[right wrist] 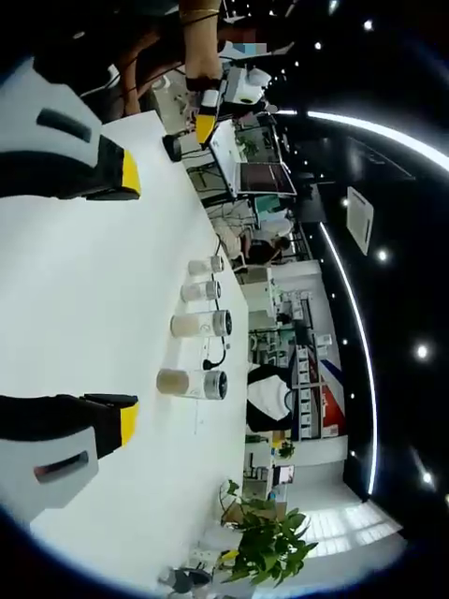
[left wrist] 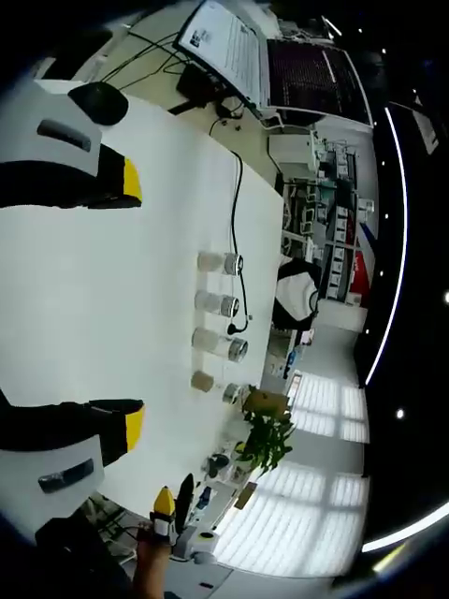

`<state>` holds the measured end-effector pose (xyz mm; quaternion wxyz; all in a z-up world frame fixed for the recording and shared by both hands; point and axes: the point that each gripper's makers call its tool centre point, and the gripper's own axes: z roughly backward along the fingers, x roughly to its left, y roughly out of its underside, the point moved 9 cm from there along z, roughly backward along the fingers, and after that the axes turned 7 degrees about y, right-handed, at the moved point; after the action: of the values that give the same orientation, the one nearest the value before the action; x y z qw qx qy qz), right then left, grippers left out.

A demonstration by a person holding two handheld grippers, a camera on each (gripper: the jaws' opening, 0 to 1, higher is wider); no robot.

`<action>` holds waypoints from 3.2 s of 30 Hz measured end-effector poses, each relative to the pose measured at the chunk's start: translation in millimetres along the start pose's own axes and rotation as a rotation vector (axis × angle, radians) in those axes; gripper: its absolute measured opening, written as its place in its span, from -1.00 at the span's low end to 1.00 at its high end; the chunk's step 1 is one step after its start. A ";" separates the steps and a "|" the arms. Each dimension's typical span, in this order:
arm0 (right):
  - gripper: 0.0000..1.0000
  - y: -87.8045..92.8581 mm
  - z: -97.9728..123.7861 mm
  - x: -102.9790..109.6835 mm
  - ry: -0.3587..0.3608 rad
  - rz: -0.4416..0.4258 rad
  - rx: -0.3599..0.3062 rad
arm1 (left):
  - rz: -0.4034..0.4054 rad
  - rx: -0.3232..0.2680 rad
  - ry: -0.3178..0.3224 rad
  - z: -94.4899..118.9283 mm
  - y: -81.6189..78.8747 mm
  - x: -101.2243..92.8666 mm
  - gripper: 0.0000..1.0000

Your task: Rotate the seasoning bottle until the label or dispensing opening points toward the visible target arrow and the bottle remains upright within the marked orientation range

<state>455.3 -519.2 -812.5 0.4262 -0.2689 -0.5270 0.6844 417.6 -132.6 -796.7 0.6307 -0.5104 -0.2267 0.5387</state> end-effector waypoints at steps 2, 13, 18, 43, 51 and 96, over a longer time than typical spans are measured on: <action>0.71 0.9 -0.4 0.8 -0.004 0.007 0.007 | 0.004 -0.004 -0.001 0.2 0.0 0.4 0.78; 0.71 2.3 1.8 -0.1 0.008 0.015 0.007 | 0.012 -0.023 -0.002 -1.7 4.1 0.1 0.80; 0.71 3.3 1.8 -2.0 0.016 0.010 0.004 | 0.004 -0.061 0.003 -5.1 5.5 -1.0 0.89; 0.64 4.5 -1.9 -10.2 0.032 -0.002 0.017 | -0.081 -0.040 -0.005 -16.7 9.2 -1.3 0.95; 0.58 2.6 -3.3 -11.2 0.027 -0.023 0.008 | -0.062 -0.042 -0.007 -19.0 8.8 -1.8 0.88; 0.53 -11.7 -7.7 -18.1 0.008 0.012 -0.011 | -0.050 -0.020 -0.111 -18.2 -2.5 1.3 0.82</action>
<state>474.0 -530.2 -805.1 0.4225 -0.2770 -0.5274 0.6831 434.3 -138.5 -801.7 0.6251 -0.4803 -0.2794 0.5481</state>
